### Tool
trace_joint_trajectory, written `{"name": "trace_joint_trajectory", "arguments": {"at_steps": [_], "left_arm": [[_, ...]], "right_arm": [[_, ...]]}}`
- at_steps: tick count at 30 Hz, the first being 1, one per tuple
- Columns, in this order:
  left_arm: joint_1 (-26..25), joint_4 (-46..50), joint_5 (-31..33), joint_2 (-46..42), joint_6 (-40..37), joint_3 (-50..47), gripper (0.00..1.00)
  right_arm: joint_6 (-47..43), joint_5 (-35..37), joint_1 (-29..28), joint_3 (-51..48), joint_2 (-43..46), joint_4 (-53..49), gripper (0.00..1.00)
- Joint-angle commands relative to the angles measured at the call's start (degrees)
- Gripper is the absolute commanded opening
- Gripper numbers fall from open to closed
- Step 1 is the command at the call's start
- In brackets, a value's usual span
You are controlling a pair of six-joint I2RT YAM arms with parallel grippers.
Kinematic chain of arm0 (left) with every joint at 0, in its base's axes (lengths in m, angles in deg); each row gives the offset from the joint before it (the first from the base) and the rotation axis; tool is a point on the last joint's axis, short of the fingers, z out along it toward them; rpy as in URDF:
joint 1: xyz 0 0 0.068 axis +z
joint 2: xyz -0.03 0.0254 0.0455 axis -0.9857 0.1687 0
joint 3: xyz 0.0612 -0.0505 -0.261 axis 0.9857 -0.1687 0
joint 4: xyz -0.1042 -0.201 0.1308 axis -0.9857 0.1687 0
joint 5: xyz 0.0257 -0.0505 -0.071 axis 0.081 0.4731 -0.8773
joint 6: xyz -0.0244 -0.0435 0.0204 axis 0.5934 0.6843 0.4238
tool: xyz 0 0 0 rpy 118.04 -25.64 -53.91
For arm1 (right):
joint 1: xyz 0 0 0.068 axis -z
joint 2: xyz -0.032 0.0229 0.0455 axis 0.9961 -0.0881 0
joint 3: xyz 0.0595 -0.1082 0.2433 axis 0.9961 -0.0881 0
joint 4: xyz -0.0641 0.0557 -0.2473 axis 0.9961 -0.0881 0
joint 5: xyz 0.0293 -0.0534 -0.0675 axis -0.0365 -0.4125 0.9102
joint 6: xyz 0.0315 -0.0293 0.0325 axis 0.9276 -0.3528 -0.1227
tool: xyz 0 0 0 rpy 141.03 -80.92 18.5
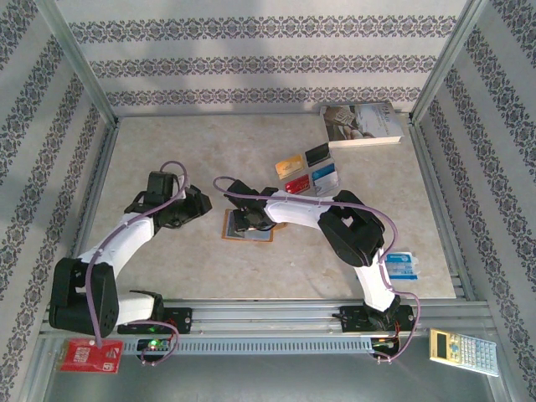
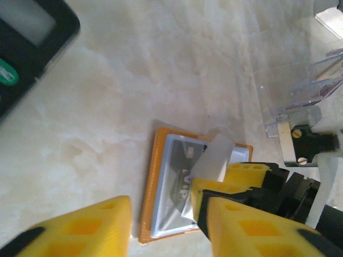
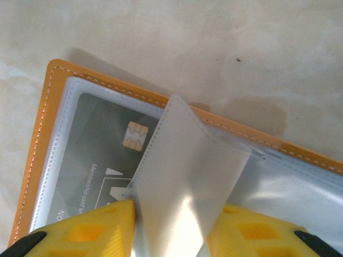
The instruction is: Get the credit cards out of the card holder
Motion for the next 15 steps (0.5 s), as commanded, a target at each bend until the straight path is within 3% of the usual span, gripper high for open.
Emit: {"name": "trace_joint_trajectory", "arguments": {"at_steps": [1, 5, 15], "left_arm": [[-2.0, -4.6, -2.7, 1.8, 3.0, -1.7, 0.33], [-4.6, -6.4, -1.7, 4.3, 3.9, -2.5, 0.24], [-9.8, -8.8, 0.2, 13.4, 3.5, -0.7, 0.12]], "right_arm": [[-1.1, 1.7, 1.3, -3.1, -2.2, -4.0, 0.41], [-1.1, 1.8, 1.3, -3.1, -2.0, -3.9, 0.41], [-0.8, 2.4, 1.3, -3.4, -1.1, -3.7, 0.41]]}}
